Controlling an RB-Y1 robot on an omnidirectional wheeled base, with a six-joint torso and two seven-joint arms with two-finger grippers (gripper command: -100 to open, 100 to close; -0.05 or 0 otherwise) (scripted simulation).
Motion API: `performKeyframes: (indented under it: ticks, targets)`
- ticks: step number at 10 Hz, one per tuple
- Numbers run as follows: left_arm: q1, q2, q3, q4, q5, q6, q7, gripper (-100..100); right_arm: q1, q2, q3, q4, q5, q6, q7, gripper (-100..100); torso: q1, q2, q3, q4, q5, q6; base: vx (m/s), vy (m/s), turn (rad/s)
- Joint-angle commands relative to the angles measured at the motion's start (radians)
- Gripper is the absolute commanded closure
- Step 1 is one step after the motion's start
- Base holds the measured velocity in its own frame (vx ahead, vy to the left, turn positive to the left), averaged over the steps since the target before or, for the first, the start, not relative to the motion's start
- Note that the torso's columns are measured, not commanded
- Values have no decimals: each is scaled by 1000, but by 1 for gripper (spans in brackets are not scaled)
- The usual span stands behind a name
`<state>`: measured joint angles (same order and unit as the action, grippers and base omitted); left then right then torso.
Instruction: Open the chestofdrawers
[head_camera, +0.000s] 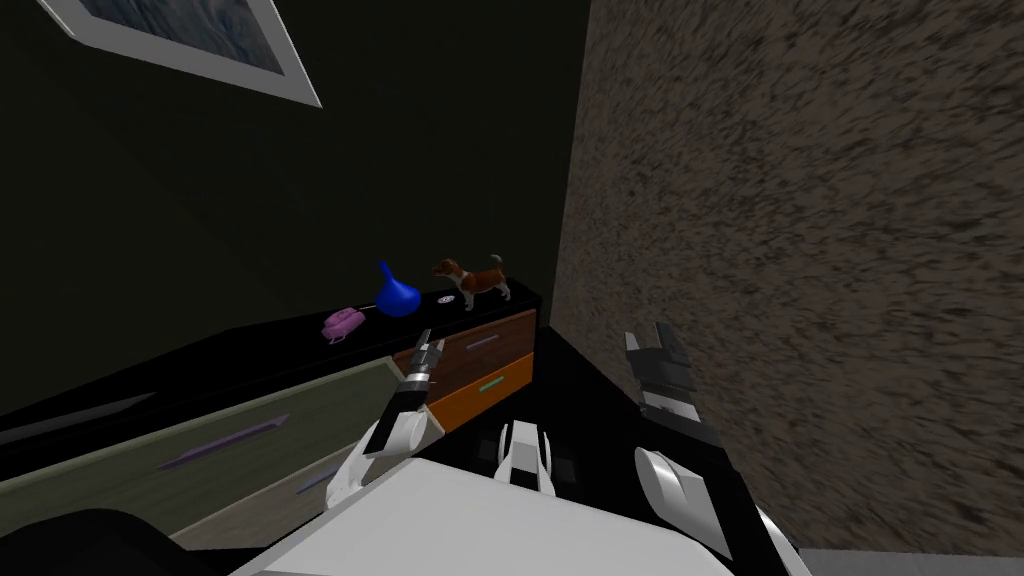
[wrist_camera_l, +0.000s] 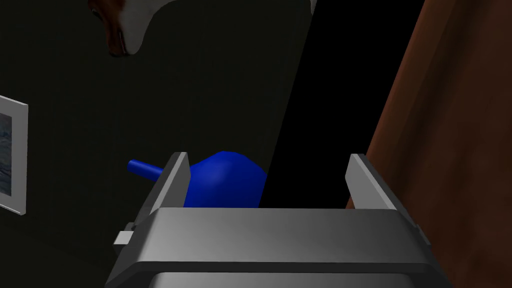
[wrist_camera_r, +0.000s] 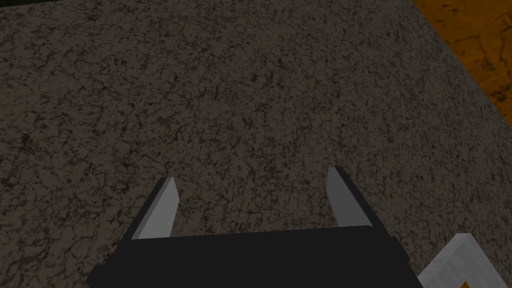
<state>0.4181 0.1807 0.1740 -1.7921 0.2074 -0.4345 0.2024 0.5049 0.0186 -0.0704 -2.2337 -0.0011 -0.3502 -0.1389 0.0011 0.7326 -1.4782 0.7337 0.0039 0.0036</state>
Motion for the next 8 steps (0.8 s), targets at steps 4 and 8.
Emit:
performKeyframes:
  ticks: [4, 8]
  targets:
    - [-6, -32, 38, 106, 52, 54, 20, -100, 0, 0, 0, 0, 0, 0, 0, 0, -1, -12, -6, -7, 5, 8, 94, -151, 79]
    - [-17, -106, 67, 185, 87, 81, 33, -100, 0, 0, 0, 0, 0, 0, 0, 0, -1, 2, 0, 3, -3, -2, 93, -159, 54]
